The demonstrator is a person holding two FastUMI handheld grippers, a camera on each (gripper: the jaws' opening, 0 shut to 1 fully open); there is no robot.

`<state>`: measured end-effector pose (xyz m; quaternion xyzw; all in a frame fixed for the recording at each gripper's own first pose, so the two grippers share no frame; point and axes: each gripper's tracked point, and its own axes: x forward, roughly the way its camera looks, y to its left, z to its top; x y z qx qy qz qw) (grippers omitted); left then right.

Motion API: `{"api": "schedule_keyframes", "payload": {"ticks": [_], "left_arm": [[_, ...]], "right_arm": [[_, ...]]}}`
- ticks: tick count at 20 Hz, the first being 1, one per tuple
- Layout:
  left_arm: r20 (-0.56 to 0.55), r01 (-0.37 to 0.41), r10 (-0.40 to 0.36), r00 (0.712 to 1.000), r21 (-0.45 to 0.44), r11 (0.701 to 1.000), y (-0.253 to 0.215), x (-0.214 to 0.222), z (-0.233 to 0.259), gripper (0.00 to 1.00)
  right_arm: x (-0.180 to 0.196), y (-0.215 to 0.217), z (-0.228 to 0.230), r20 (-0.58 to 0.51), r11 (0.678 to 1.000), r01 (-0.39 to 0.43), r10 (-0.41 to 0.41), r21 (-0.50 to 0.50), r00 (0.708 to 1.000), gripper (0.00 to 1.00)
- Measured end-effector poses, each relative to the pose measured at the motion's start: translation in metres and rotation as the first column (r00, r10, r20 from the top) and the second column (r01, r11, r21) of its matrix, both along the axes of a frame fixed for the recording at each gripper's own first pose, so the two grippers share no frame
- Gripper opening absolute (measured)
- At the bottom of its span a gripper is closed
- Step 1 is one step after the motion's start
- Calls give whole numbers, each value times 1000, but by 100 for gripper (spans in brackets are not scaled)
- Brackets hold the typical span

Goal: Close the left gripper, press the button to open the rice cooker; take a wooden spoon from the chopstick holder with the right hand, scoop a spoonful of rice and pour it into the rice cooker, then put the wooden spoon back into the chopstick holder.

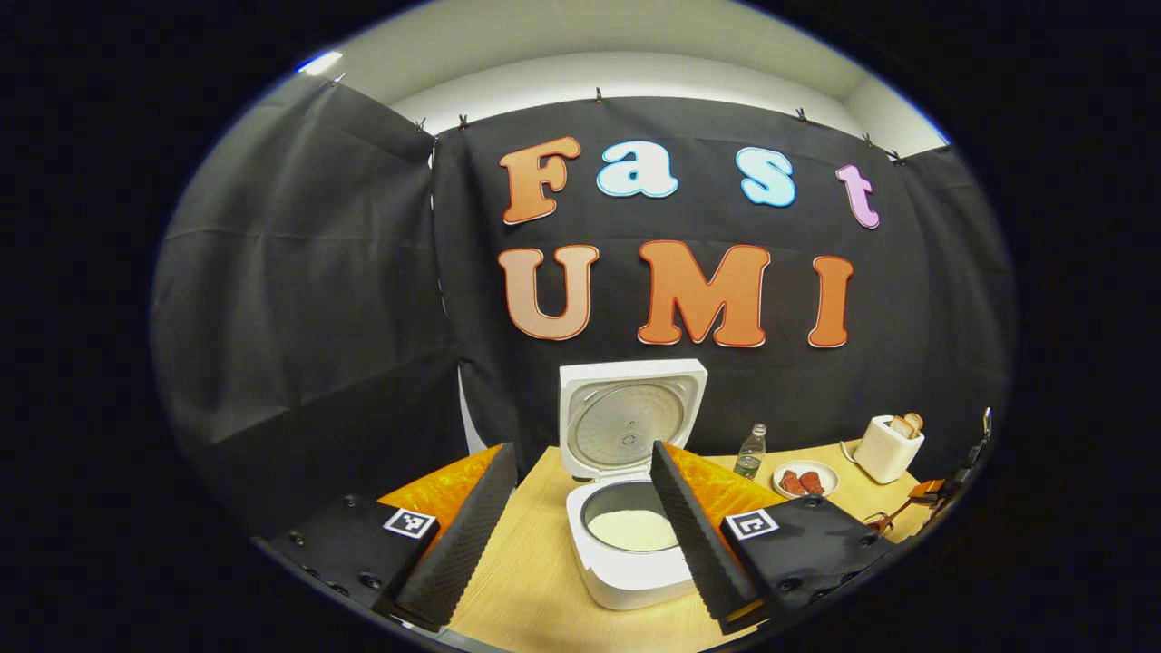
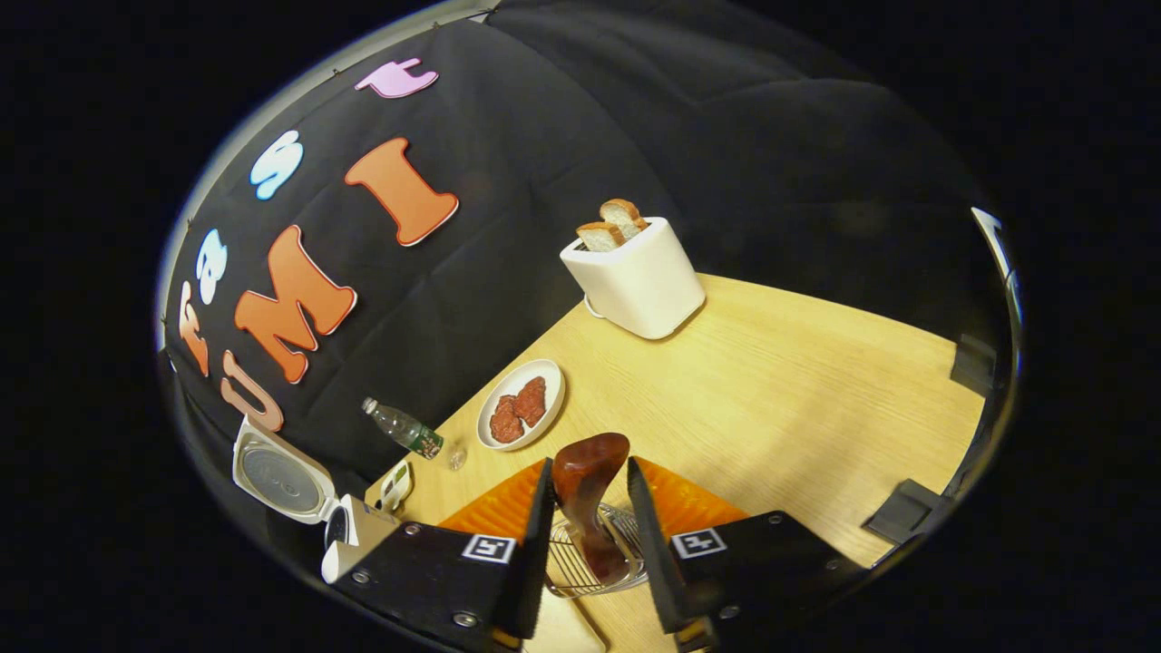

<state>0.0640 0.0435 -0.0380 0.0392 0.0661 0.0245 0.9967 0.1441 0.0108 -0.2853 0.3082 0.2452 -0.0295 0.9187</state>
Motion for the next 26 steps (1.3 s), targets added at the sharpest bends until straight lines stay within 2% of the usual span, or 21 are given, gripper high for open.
{"api": "schedule_keyframes", "payload": {"ticks": [1,2,3,5,10,14,17,22,26], "left_arm": [[-7,-1,1,1000,-2,1000,-4,4,0,100],[-10,2,-2,1000,-8,1000,-8,9,2,100],[-7,12,-12,1000,-17,1000,-14,15,6,100],[11,26,-26,1000,-20,999,-23,30,20,100],[50,52,-50,997,-48,997,-46,86,69,100],[56,96,-91,994,-90,991,-68,142,103,100],[70,101,-96,993,-74,992,-75,187,118,100],[60,53,-56,997,51,997,-71,263,106,99],[-8,38,-38,999,72,997,-70,305,66,100]], "right_arm": [[0,-4,3,-3,1000,3,-3,-30,1000,62],[0,-9,9,2,998,10,-10,-65,1000,69],[0,-14,17,9,995,18,-17,-101,1000,83],[-2,-24,36,35,984,22,-16,-176,999,95],[-14,-44,83,102,938,41,-6,-345,995,95],[-28,-54,111,146,908,69,-9,-412,989,95],[-35,-58,122,162,894,89,-19,-439,987,95],[-53,-76,123,157,885,128,-63,-449,986,95],[-67,-86,119,138,878,149,-96,-456,986,95]]}}
